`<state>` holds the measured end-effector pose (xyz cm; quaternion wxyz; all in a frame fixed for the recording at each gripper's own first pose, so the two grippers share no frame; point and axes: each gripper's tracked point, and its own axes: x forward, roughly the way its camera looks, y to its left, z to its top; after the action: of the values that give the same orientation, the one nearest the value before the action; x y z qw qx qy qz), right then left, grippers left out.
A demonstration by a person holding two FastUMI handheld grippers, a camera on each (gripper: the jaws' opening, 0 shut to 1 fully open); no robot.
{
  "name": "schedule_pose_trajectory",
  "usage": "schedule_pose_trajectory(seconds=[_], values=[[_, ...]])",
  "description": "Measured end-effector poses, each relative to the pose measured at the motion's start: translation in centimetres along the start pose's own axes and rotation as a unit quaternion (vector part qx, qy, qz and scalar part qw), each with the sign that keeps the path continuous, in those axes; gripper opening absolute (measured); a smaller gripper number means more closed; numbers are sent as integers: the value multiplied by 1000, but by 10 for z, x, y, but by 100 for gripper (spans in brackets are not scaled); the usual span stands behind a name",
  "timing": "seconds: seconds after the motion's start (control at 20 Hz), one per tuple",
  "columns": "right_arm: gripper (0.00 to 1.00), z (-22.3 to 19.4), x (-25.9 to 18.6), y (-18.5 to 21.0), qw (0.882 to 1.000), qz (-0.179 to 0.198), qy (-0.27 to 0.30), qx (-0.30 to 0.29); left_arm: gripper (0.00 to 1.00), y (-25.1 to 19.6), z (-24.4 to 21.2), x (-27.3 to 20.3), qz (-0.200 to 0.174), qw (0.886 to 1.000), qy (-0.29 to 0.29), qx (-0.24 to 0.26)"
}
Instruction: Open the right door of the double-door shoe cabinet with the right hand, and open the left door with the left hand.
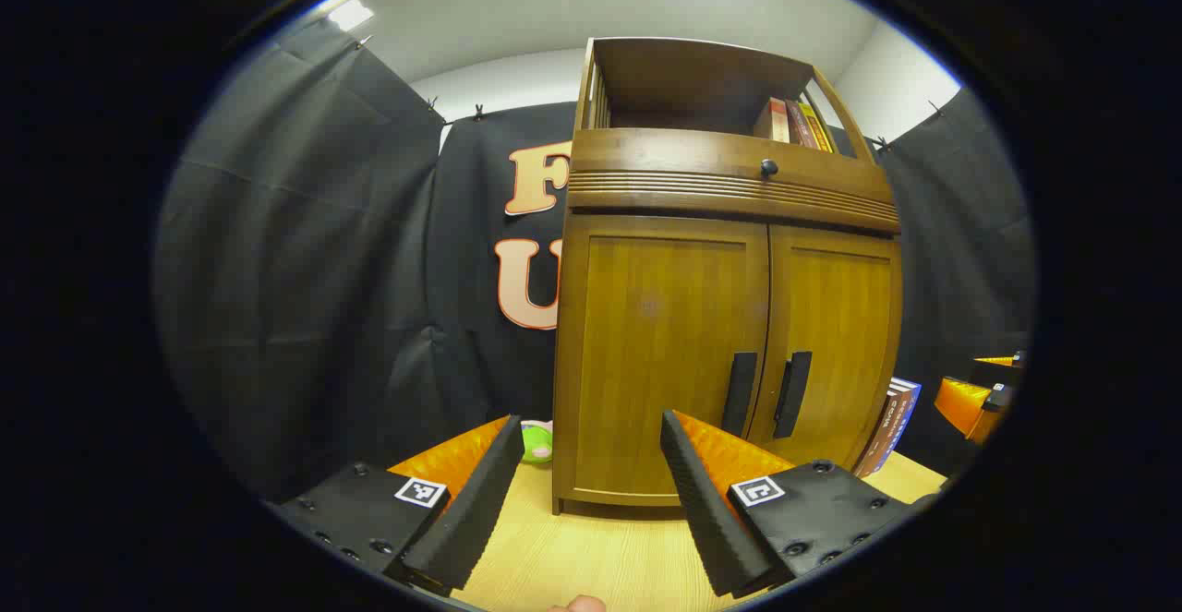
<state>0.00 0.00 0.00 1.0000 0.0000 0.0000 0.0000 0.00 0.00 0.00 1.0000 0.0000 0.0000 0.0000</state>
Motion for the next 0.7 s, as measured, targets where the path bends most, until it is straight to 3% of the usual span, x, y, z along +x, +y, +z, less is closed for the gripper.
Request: schedule_pose_trajectory(seconds=[0.7], values=[[100, 9, -9, -7, 1000, 1, -8, 9, 96, -10, 2, -11, -1, 1000, -9, 8]])
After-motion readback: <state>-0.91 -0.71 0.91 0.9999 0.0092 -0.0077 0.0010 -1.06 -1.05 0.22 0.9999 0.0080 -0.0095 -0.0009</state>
